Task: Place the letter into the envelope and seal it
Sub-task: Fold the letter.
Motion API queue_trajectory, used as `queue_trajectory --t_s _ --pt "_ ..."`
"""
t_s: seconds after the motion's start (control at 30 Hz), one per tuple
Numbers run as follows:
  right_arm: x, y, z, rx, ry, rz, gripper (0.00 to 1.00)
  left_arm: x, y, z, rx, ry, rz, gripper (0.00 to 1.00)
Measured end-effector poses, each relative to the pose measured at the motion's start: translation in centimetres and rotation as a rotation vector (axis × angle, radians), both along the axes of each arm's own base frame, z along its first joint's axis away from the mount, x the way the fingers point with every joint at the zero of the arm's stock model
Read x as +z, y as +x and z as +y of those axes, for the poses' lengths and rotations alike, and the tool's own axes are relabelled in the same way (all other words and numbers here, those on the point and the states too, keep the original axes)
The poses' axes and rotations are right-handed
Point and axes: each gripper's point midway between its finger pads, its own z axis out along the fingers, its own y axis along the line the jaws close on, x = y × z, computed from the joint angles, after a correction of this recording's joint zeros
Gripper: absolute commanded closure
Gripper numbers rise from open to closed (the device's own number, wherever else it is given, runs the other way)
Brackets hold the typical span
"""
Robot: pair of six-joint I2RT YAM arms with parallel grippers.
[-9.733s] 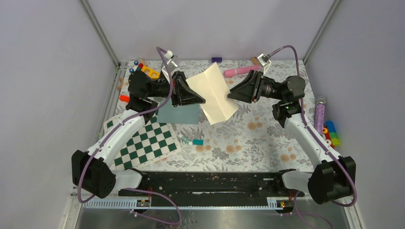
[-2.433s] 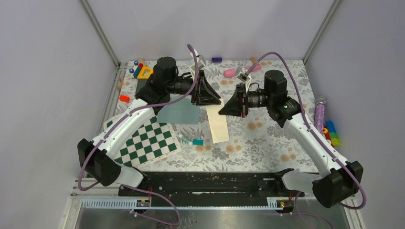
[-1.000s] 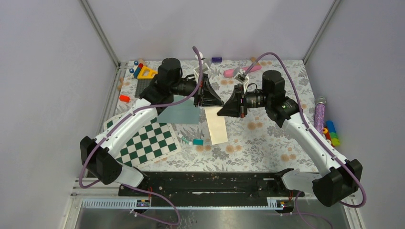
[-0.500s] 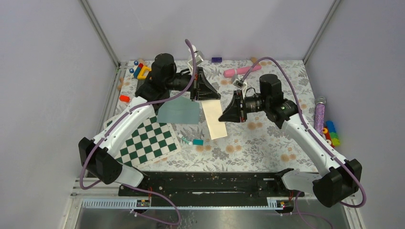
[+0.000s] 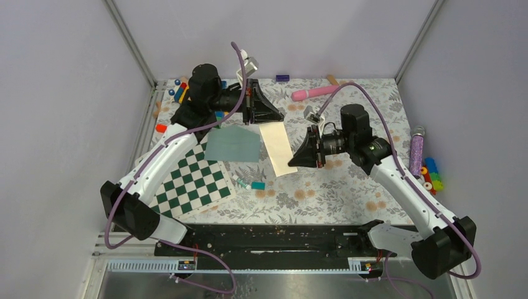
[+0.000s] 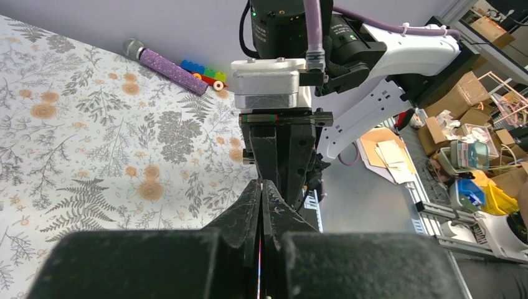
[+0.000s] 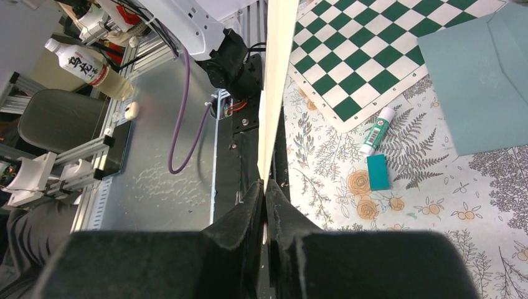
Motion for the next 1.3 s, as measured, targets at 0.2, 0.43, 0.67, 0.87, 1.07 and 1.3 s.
queue_trajectory --t_s 0.2,0.43,0.67,0.87,1.07,1.3 --pt "0.5 -0.6 -0.3 0.006 0.011 -0.052 0.95 0.3 -0.1 0.5 -0.016 -0.005 0.031 1.00" --pt "0.8 -1.0 -0.7 0.014 0.017 -0.124 0.86 0.6 -0.8 0.8 -0.049 -0.006 0.071 1.00" --pt "-1.7 -2.4 -1.4 0.022 -0.044 -0.025 0.76 2.7 0.5 1.7 -0.003 -0.054 -0.004 1.00" --pt "-3.0 -2.2 -1.5 0.012 -0.085 0.024 0.67 3.6 0.4 1.9 0.004 -0.074 -0.040 1.00" --pt "-3.0 -2.5 -2.4 0.008 -0.158 0.006 0.51 3.3 0.4 2.0 0.008 -0.066 -0.060 1.00" --pt "1.4 -3.6 -3.6 0.006 -0.151 -0.173 0.31 3.1 -0.7 2.9 0.036 -0.035 -0.156 1.00"
